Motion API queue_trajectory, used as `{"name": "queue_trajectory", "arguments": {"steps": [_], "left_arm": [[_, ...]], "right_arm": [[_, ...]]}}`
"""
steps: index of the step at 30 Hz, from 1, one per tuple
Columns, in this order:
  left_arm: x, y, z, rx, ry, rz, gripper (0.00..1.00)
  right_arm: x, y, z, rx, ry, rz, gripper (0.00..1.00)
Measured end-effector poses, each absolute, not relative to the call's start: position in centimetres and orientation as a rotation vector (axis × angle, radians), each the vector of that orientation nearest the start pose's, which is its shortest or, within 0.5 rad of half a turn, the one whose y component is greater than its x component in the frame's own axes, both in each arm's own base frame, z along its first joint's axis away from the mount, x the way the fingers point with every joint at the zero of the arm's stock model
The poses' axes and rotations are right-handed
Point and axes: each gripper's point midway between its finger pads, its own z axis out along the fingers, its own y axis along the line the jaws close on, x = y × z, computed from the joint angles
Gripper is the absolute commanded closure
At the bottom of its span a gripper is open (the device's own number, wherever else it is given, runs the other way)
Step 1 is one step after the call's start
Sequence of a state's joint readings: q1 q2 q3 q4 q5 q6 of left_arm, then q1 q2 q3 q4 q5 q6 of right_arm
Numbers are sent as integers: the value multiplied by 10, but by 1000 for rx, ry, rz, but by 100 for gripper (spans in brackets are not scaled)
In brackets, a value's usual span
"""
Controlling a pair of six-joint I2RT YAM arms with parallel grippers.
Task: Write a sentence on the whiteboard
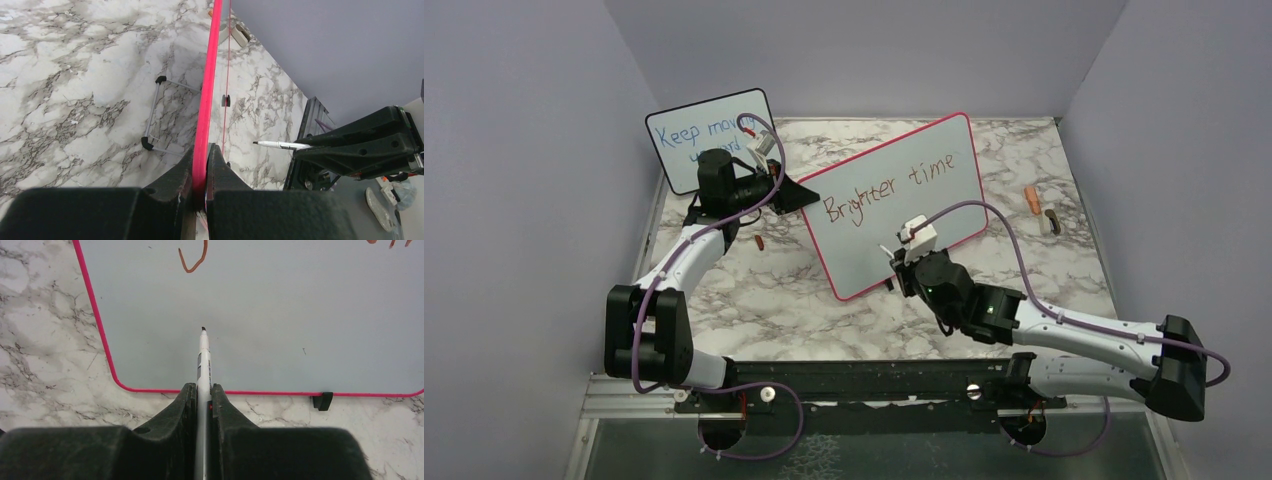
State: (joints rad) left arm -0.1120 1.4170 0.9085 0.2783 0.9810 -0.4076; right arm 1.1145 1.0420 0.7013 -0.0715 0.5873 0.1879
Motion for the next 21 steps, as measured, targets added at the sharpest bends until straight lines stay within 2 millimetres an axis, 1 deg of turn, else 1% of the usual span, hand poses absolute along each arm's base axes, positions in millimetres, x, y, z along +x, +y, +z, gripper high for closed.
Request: {"name": "queue_trajectory", "arguments": {"steps": [8,12,18,21], "left_arm": [[348,-195,234,465,1811,-1237,100],[348,-195,234,464,1813,-1237,100],[348,-195,234,464,1813,-1237,100],[348,-195,234,464,1812,-1237,100]], "right_arm": [[220,260,180,-526,1879,278,99],[218,261,180,-530,1881,269,99],[218,263,185,-514,1873,272,99],[218,264,184,-512,1877,272,99]]}}
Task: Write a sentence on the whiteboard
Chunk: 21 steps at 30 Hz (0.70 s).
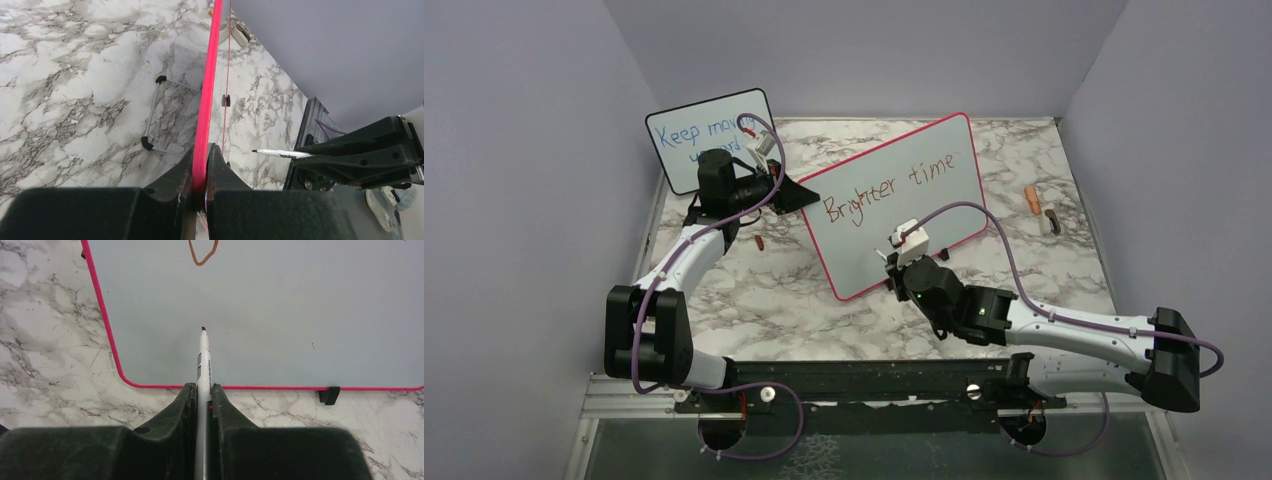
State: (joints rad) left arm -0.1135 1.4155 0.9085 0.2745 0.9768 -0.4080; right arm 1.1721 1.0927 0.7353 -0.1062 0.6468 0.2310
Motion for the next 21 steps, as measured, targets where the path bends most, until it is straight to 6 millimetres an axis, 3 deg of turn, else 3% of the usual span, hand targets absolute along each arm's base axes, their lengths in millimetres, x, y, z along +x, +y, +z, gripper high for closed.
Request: {"name": "queue_trajectory", "arguments": {"steps": [21], "left_arm": [[348,-195,234,462,1814,-1237,100]], "right_arm": [[225,280,173,-522,1881,238,99]]}}
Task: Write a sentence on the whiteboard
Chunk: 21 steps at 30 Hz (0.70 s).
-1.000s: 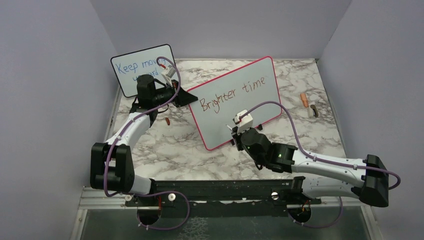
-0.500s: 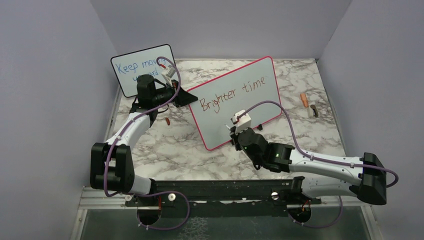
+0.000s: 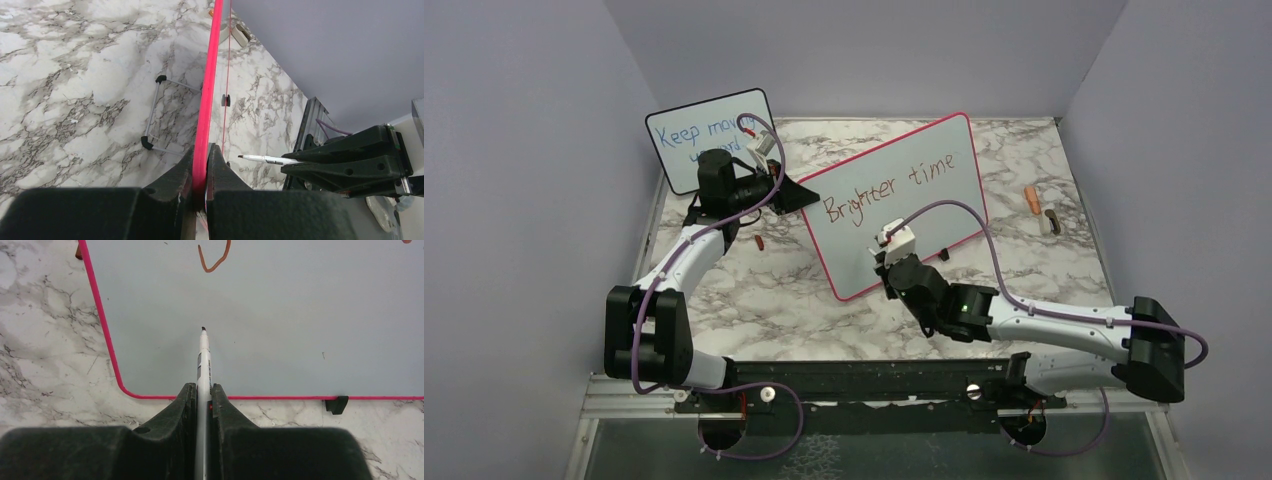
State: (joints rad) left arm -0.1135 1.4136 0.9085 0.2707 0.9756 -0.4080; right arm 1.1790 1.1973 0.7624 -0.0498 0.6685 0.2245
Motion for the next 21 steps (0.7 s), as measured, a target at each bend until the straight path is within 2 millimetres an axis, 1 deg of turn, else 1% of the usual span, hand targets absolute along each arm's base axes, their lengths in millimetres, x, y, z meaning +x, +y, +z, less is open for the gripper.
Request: {"name": "queue_trajectory", "arguments": {"steps": [7,21], "left_arm": [[348,-195,234,462,1815,-1237,100],[348,-195,234,462,1815,-1236,100]], "right_arm": [[231,283,172,-512,1865,219,99],[238,288,163,-496,1863,184,99]]}}
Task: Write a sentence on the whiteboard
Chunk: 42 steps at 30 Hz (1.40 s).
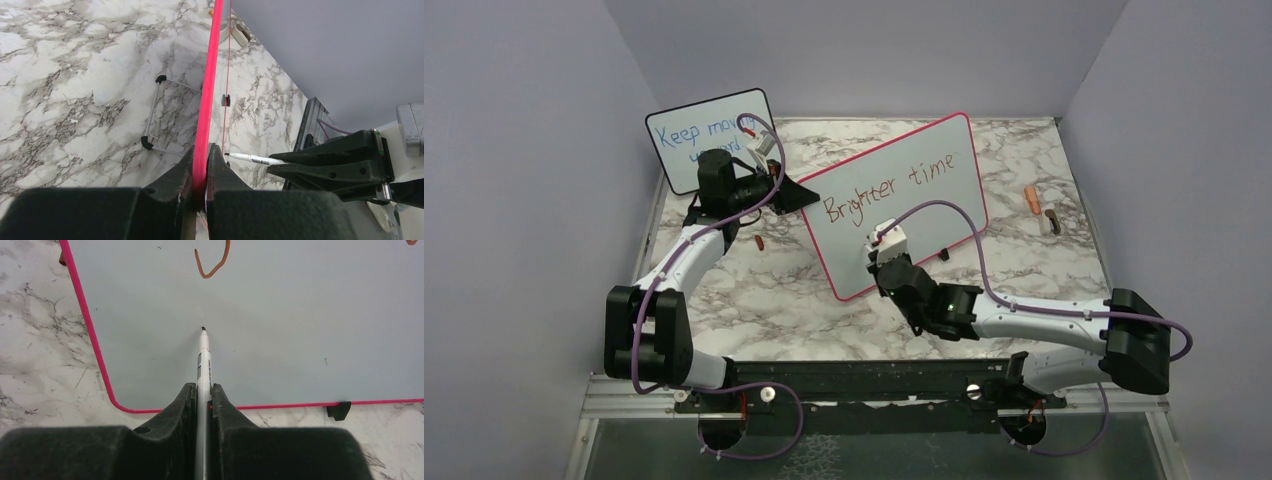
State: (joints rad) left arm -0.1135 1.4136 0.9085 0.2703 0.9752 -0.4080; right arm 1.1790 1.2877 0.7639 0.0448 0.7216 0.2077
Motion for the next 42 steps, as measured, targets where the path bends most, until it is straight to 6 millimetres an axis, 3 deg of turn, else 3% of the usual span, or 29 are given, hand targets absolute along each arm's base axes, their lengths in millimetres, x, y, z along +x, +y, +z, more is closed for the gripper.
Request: {"name": "queue_trajectory", "arguments": {"steps": [23,42], "left_arm": [[348,-195,234,460,1817,-1237,100],[348,-195,234,459,1818,-1236,100]], "right_arm": [[244,291,158,-490,1851,149,99],[245,303,165,-520,1822,189,99]]}}
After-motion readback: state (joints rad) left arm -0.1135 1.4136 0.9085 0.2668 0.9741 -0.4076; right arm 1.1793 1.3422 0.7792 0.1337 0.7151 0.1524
